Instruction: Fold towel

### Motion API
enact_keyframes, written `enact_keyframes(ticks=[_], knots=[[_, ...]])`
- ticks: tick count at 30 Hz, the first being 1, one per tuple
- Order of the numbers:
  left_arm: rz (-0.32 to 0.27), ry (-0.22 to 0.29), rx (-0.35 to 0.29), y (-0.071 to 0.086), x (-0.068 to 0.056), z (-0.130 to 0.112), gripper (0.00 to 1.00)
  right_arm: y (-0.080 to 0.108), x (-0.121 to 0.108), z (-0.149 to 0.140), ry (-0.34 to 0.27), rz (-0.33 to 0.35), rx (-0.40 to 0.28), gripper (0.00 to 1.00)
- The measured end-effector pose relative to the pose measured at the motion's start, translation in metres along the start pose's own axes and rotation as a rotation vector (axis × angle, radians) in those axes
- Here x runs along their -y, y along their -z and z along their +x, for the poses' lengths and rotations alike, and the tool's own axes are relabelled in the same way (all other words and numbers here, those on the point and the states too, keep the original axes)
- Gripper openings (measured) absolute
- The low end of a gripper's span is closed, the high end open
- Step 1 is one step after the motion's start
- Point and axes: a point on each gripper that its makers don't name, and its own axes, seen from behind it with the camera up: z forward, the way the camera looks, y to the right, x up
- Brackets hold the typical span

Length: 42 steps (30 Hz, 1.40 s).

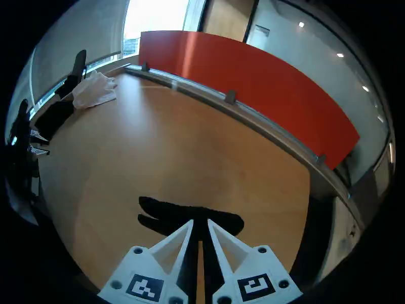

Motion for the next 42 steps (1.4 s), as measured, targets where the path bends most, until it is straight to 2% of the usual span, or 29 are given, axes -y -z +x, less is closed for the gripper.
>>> enact_keyframes(ticks=[8, 17, 42], knots=[[0.004, -0.005, 0.001, 0.001, -0.001, -0.001, 0.73, -0.001, -0.029, -0.007, -0.019, -0.031, 0.019, 0.04], [0.013, -0.015, 0.0, 0.003, 0.0, -0.001, 0.73, -0.005, -0.049, -0.01, -0.042, -0.057, 0.024, 0.04], [-0.011, -0.034, -0.006, -0.001, -0.011, 0.009, 0.72, -0.008, -0.067, -0.037, -0.082, -0.068, 0.05, 0.04]])
